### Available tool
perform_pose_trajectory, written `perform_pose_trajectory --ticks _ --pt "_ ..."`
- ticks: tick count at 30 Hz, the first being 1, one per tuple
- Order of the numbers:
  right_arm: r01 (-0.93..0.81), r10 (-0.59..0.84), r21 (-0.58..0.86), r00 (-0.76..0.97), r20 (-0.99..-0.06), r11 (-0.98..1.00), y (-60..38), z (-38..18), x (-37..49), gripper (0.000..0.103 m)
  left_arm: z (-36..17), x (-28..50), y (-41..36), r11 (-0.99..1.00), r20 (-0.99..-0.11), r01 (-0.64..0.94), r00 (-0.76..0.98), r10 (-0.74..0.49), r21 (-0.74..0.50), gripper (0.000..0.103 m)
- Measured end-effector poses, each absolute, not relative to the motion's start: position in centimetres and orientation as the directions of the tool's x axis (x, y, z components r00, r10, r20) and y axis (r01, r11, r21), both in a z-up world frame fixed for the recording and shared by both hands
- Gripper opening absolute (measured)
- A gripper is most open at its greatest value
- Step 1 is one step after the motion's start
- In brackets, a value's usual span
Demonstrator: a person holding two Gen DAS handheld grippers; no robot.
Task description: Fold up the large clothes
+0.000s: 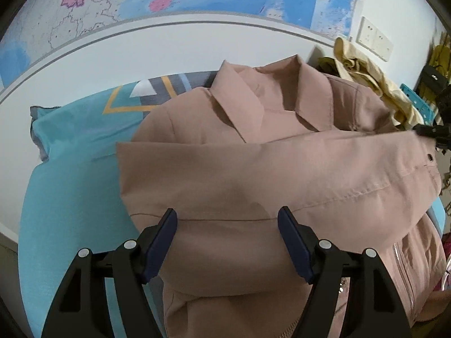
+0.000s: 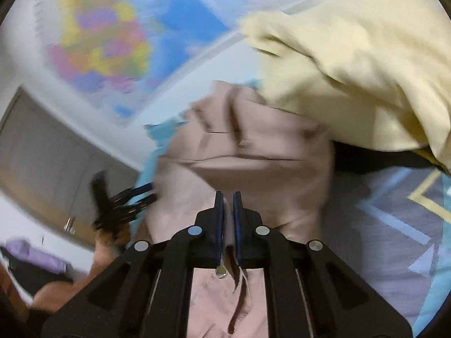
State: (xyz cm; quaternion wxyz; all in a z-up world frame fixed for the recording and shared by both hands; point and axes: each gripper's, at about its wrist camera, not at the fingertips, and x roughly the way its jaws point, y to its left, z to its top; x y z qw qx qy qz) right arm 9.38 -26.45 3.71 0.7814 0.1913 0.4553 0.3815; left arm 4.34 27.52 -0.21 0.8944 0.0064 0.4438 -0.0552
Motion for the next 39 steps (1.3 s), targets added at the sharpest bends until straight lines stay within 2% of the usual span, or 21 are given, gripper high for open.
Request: perform_pose_trajectory --ticks 2,4,5,11,12,14,15,16,19,24,26,32,39 --pt "-0.393 0.745 0.635 0.299 -0.596 0.665 -26.1 2.2 10.0 0.017 -0.4 4.4 27.3 0.995 -0.799 0.098 0.596 -0.078 -0.024 0.072" --pt "-0.391 0.739 0.629 0.292 -0.607 0.672 -25.6 0.9 9.9 0.054 -0.5 4.3 27.1 0.994 -0.800 0.104 0.595 -0.072 -0.012 0.072" --pt "-0.397 0.737 0.624 0.291 -0.609 0.673 -25.4 0.6 9.7 0.063 -0.6 4.2 27.1 0.995 -0.801 0.105 0.595 -0.064 -0.002 0.072" --pt "-0.490 0.624 0.439 0.320 -0.713 0.753 -23.2 -0.1 7.6 0.069 -1.1 4.3 27.4 0.996 -0.805 0.087 0.591 -0.049 0.004 0.072" --pt "-0.508 0.594 0.393 0.328 -0.734 0.766 -22.9 -0.4 7.3 0.066 -1.2 4.3 27.4 0.997 -0.805 0.081 0.592 -0.047 0.001 0.072" --pt "-0.544 0.506 0.260 0.370 -0.779 0.798 -21.4 -0.2 6.6 0.043 -1.3 4.4 27.4 0.997 -0.804 0.074 0.593 -0.047 -0.004 0.072" --pt "-0.556 0.488 0.231 0.373 -0.789 0.798 -21.0 -0.2 6.4 0.015 -1.3 4.3 27.4 0.997 -0.803 0.071 0.594 -0.045 -0.004 0.072" --pt "-0.565 0.485 0.222 0.371 -0.792 0.795 -20.8 0.1 6.2 0.011 -1.3 4.3 27.4 0.998 -0.803 0.070 0.595 -0.046 -0.005 0.072" --pt "-0.574 0.485 0.173 0.451 -0.749 0.800 -20.9 2.2 5.5 0.010 -1.1 4.1 27.5 0.998 -0.796 0.068 0.603 -0.051 -0.012 0.072" --pt "-0.566 0.487 0.090 0.607 -0.628 0.820 -21.1 7.1 6.3 0.010 -0.3 3.6 27.2 0.997 -0.766 0.069 0.640 -0.065 -0.027 0.072" --pt "-0.553 0.469 0.081 0.608 -0.641 0.829 -20.7 6.8 8.0 0.012 -0.5 3.8 27.0 0.998 -0.769 0.058 0.638 -0.043 -0.008 0.072" --pt "-0.508 0.376 0.068 0.534 -0.757 0.858 -18.7 1.5 12.0 0.014 -1.7 4.6 26.5 0.999 -0.793 0.043 0.610 0.001 0.033 0.072" --pt "-0.506 0.392 0.072 0.562 -0.728 0.859 -18.9 2.0 11.6 0.014 -1.0 4.0 26.1 0.997 -0.775 0.075 0.631 -0.026 0.028 0.072"
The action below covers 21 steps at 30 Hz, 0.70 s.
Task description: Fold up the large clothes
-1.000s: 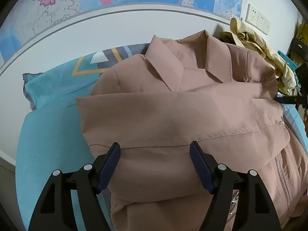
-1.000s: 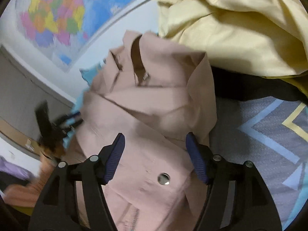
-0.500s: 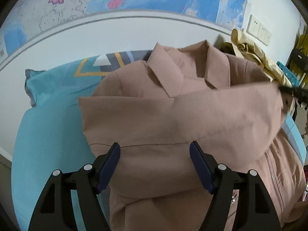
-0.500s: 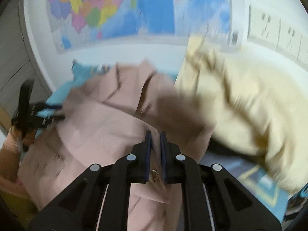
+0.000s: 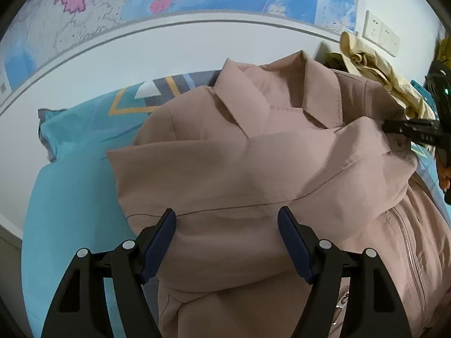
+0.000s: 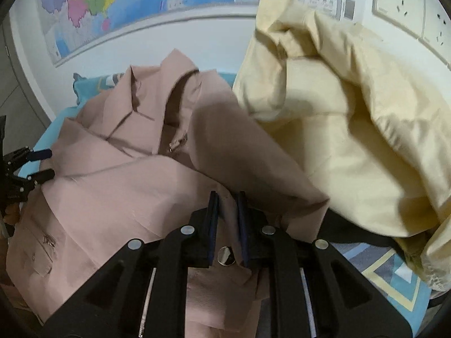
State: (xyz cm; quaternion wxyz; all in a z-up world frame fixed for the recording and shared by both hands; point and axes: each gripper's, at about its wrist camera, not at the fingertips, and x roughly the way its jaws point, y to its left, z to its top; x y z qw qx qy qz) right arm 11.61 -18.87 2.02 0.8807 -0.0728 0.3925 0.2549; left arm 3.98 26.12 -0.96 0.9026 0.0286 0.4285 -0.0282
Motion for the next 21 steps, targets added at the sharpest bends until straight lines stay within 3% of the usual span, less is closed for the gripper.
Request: perform_pose_trajectory --ticks 3,6,8,10,14,21 --pt "-0.501 0.381 0.066 0.559 -0.736 0.863 -19.0 1.9 11.8 0.014 -1.2 4.1 26.0 0.997 -0.778 0.059 0.628 0.001 0.048 0.072" --pt "-0.489 0.333 0.035 0.538 -0.775 0.872 -18.6 1.0 12.1 0.026 -1.8 4.4 26.6 0.998 -0.789 0.024 0.613 0.030 0.057 0.072" --pt "-0.487 0.310 0.003 0.552 -0.774 0.873 -18.5 1.2 11.6 0.035 -1.9 4.2 27.1 0.998 -0.793 0.011 0.608 0.038 0.056 0.072" --pt "-0.482 0.329 0.007 0.588 -0.739 0.876 -19.0 2.4 10.5 0.053 -1.6 3.7 27.5 0.999 -0.789 -0.003 0.613 0.044 0.053 0.072" --pt "-0.532 0.401 0.017 0.616 -0.678 0.846 -19.2 4.9 7.9 0.055 -0.6 2.8 28.2 0.999 -0.770 -0.014 0.637 0.038 0.038 0.072" --pt "-0.658 0.447 0.021 0.488 -0.749 0.753 -13.6 2.2 8.1 0.053 -0.5 4.5 26.4 0.998 -0.769 0.050 0.639 -0.001 0.040 0.072"
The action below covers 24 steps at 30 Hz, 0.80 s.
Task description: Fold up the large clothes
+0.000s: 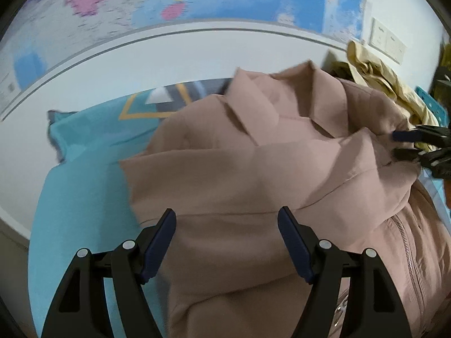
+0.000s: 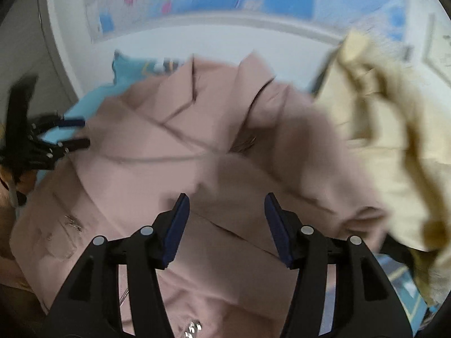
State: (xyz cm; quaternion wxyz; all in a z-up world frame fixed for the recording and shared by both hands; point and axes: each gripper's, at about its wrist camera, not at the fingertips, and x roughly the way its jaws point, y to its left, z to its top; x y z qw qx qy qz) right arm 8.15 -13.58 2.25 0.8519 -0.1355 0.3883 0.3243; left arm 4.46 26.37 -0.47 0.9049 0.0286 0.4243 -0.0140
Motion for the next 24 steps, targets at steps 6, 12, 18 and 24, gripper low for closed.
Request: perform_pose_trajectory --ticks 6,12,18,24 --pt "-0.585 0.350 -0.028 0.522 -0.778 0.810 -13.6 -1.0 10.8 0.054 -3.0 6.2 26.3 0.992 -0.801 0.012 0.592 0.093 0.124 0.072" --pt "-0.577 0.386 0.012 0.531 -0.755 0.817 -14.5 1.5 9.9 0.049 -2.3 5.6 27.5 0.994 -0.785 -0.029 0.611 0.100 0.104 0.073" --pt "-0.682 0.520 0.100 0.446 -0.729 0.724 -11.8 2.7 7.9 0.053 -0.1 5.3 24.8 0.991 -0.752 0.122 0.658 -0.041 0.052 0.073" --pt "-0.620 0.460 0.115 0.433 -0.775 0.776 -12.0 -0.3 9.9 0.053 -3.2 7.3 23.8 0.986 -0.818 0.141 0.576 -0.012 0.084 0.072"
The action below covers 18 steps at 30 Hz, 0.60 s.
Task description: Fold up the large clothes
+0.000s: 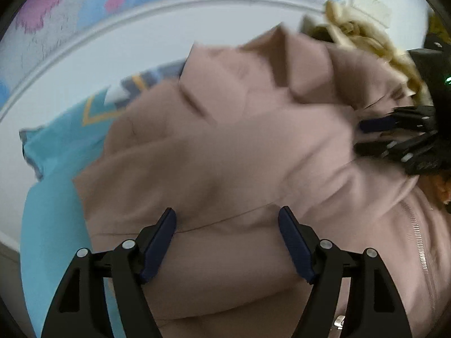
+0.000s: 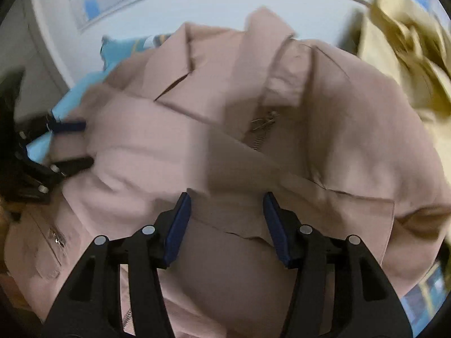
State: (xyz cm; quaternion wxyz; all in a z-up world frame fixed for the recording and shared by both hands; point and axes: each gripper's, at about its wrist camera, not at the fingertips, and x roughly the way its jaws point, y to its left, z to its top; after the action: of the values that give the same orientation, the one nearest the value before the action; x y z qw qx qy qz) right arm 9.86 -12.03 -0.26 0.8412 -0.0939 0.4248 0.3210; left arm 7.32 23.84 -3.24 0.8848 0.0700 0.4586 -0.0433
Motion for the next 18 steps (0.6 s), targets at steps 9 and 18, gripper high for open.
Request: perform_pose_trajectory --ticks 9,18 --pt "-0.676 0.583 0.202 0.400 -0.707 0.709 -14.9 3.1 4.0 0.058 0.8 0.7 24.8 0.981 -0.739 0.182 0.669 -0.078 0.061 0.072" --pt "-0.825 0.656 0.230 0.209 -0.725 0.517 -9.3 1.7 -4.0 0.060 -2.3 -5.2 23.2 0.962 -0.794 0.249 0.604 -0.068 0.107 0.072"
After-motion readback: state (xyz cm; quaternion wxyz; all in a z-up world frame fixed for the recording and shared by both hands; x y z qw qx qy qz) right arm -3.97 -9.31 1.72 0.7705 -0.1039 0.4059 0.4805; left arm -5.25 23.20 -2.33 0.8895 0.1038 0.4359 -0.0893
